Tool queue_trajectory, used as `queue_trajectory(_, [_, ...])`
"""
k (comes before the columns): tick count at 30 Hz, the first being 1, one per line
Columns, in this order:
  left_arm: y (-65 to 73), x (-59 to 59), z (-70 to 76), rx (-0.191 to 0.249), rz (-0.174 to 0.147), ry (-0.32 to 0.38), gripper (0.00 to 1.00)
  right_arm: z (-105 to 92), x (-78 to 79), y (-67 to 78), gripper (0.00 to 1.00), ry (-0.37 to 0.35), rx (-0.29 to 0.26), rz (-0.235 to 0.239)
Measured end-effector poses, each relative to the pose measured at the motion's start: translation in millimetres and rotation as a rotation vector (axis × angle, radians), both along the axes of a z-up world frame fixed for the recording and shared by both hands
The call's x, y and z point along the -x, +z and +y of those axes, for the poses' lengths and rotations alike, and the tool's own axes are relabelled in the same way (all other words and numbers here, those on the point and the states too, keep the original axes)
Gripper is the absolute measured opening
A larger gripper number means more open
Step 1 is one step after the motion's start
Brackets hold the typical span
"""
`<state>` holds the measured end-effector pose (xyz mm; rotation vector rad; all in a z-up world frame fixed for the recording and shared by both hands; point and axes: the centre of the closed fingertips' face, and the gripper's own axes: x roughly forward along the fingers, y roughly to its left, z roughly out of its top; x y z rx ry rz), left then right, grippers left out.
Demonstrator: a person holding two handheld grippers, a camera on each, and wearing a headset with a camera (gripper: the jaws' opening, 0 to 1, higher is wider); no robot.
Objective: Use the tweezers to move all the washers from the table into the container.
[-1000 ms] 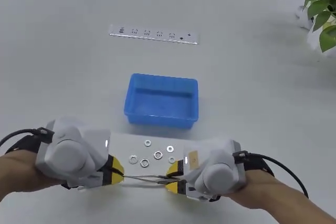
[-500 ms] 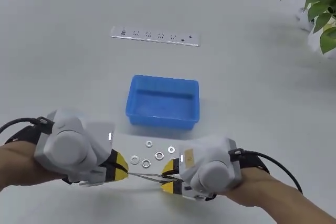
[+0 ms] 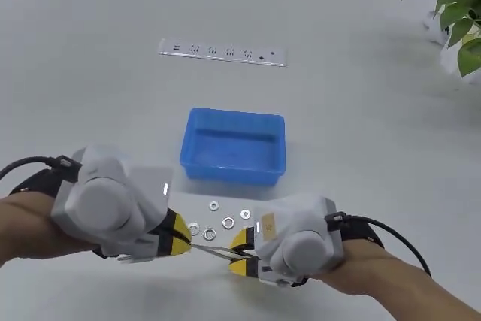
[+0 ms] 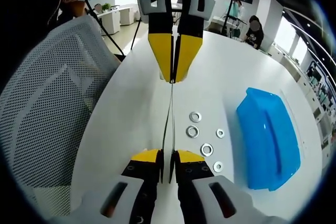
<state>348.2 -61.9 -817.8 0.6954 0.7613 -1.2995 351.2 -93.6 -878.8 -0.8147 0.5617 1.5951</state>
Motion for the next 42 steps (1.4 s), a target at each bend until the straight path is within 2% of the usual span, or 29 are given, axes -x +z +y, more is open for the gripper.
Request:
queue_trajectory(10, [0.2, -0.2, -1.0, 0.001, -0.006, -0.008, 0.05, -1.9, -0.1, 0.5, 0.10, -0.012, 0.000, 0.002])
queue_trajectory(21, [1.8, -2.9, -1.1, 0.026, -0.015, -0.004, 0.08, -1.9, -1.1, 4.9, 0.09, -0.017, -0.012, 0.000])
queue_trajectory(31, [3.9, -4.3, -1.4, 0.039, -0.022, -0.010, 0.06, 0.5, -3.3, 12.6, 0.09, -0.033, -0.036, 0.001])
queue_trajectory(35, [8.0, -1.8, -3.4, 0.056, -0.015, -0.011, 0.06, 0.3, -3.3, 13.9, 0.09, -0.032, -0.040, -0.002])
queue_trajectory(36, [9.9, -2.1, -3.9, 0.059, -0.023, -0.011, 0.06, 0.5, -3.1, 14.2, 0.09, -0.032, -0.042, -0.002])
queue_trajectory(42, [17.3, -0.8, -5.2, 0.071, -0.024, -0.012, 0.05, 3.8, -3.1, 16.9, 0.09, -0.033, -0.051, -0.005])
